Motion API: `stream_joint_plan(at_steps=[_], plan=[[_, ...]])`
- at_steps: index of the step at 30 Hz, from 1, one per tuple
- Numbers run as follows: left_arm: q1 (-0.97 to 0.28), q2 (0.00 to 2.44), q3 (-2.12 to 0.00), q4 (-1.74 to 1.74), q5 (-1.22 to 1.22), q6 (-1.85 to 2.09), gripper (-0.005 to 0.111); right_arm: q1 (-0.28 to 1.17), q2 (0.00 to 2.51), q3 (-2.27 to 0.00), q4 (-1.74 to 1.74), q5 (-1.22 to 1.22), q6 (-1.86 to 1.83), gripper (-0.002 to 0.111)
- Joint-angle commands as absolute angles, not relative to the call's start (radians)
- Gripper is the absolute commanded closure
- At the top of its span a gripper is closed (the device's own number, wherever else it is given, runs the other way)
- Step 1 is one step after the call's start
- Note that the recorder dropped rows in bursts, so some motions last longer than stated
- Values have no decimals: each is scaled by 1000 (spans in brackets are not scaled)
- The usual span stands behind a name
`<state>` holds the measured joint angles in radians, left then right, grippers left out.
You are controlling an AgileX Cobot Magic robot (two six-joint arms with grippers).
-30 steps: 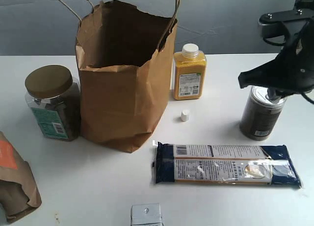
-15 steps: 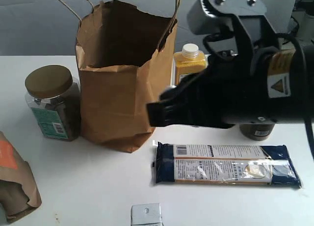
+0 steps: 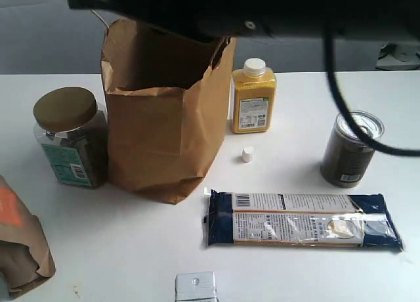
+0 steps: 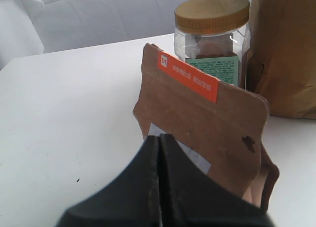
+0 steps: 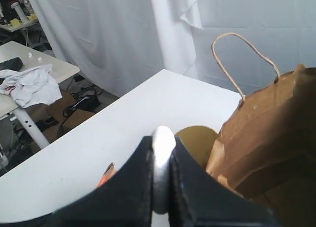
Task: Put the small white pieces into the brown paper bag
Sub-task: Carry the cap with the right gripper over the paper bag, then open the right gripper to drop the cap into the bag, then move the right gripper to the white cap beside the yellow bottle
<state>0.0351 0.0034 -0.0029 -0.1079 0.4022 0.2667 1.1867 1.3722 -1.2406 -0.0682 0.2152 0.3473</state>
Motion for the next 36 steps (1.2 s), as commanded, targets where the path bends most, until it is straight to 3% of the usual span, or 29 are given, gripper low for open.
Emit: stream_joint_plan(at_steps=[1,9,13,18,22,25,33,36], plan=[[31,0,0,-117,394,265,107,1113,1510,-1379,-102,261,385,108],[31,0,0,-117,394,265,107,1012,1700,-1503,-43,316,420,105],[31,0,0,-117,394,265,107,1009,1739,-1502,-38,321,422,88],[31,0,0,-117,394,265,107,1009,1761,-1502,-31,348,428,58],[31,0,0,-117,394,265,107,1009,1759,-1502,-33,364,454,51],[31,0,0,-117,394,265,107,1009,1745,-1502,0,385,457,55],[31,0,0,-117,394,265,107,1166,1555,-1452,-127,587,287,108],[31,0,0,-117,394,265,107,1189,1476,-1278,-162,549,336,108]])
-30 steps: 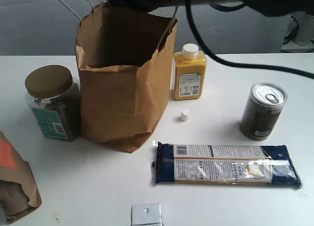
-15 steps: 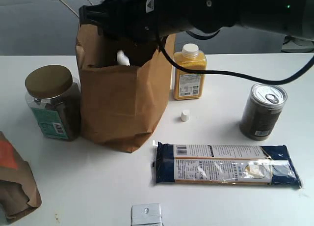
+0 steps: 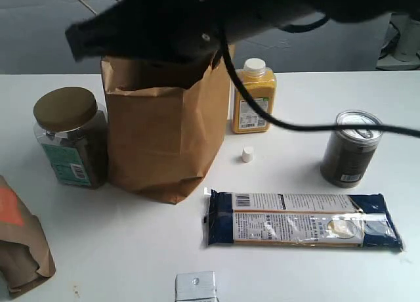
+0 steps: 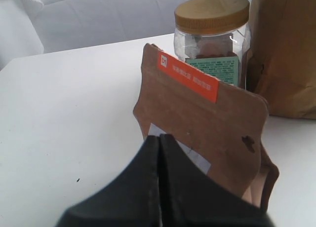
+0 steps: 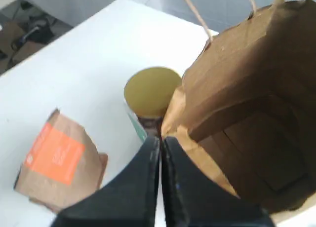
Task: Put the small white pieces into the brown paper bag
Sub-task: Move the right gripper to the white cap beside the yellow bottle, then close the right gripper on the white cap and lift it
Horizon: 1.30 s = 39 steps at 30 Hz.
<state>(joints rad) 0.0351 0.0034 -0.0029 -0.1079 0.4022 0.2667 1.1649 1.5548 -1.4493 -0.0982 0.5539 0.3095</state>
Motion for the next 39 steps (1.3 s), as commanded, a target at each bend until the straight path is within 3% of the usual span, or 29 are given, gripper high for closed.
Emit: stream_joint_plan(at_steps=[1,6,10,14,19,24,33,39], plan=[[31,0,0,-117,394,265,107,1189,1455,-1228,-162,529,355,108],[31,0,0,-117,394,265,107,1188,1315,-936,-277,472,563,108],[31,0,0,-117,394,265,107,1184,1346,-921,-468,646,729,108],[31,0,0,-117,394,265,107,1066,1454,-921,-583,525,835,107],[31,0,0,-117,394,265,107,906,1591,-921,-570,327,837,80],[31,0,0,-117,394,265,107,845,1677,-921,-565,196,837,69],[31,0,0,-117,394,265,107,766,1829,-921,-556,-38,837,68],[31,0,0,-117,394,265,107,755,1924,-979,-556,-34,837,68]])
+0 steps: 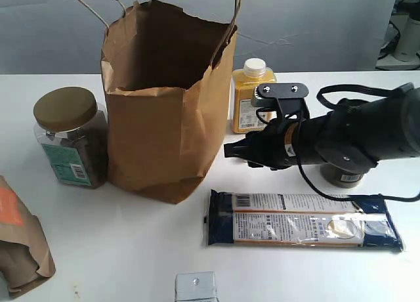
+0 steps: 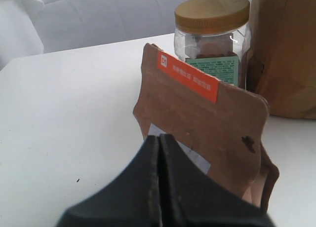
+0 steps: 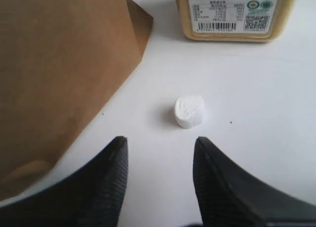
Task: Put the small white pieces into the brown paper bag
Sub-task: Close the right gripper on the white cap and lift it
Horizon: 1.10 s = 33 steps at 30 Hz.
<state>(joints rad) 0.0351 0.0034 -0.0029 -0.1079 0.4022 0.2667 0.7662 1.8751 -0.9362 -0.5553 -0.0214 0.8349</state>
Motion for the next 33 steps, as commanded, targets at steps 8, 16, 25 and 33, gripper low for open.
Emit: stream_joint_plan(at_steps=[8,16,25,33], plan=[[31,0,0,-117,394,265,107,755,2004,-1096,-553,63,837,68],[31,0,0,-117,394,265,107,755,2056,-1148,-556,97,839,68],[31,0,0,-117,394,265,107,753,2090,-1150,-556,115,839,69],[31,0,0,-117,394,265,107,753,2097,-1154,-556,108,839,102]])
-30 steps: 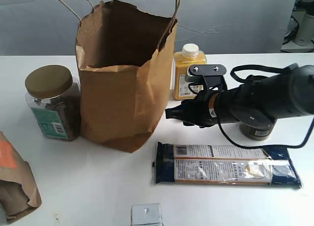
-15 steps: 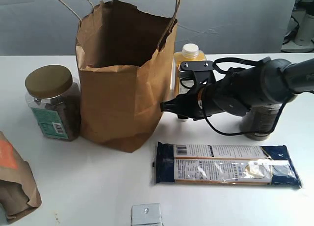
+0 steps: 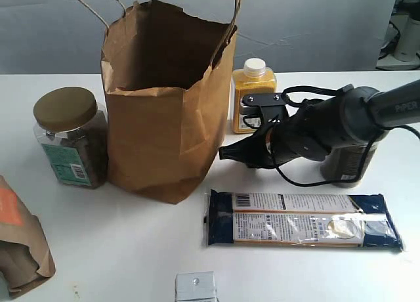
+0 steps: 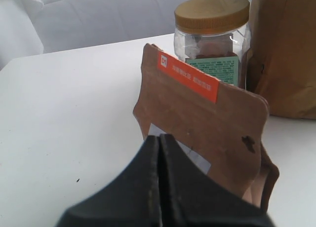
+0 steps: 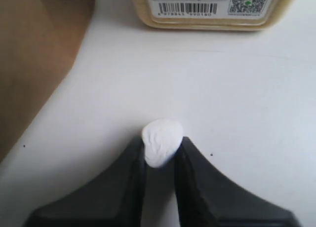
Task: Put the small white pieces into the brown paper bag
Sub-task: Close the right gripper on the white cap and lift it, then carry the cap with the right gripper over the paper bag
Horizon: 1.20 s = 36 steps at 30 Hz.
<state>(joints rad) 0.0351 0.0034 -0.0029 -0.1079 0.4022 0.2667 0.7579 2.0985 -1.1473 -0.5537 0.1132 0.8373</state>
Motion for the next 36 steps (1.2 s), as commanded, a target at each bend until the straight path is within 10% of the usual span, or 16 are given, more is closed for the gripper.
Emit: stream_joint_plan(at_steps=[1,25,36], plan=[[31,0,0,-117,394,265,107,753,2097,-1154,-556,113,839,105],[31,0,0,-117,394,265,107,770,1510,-649,-508,-14,839,108],[31,0,0,-117,394,265,107,1102,1045,-515,-433,-80,846,108]])
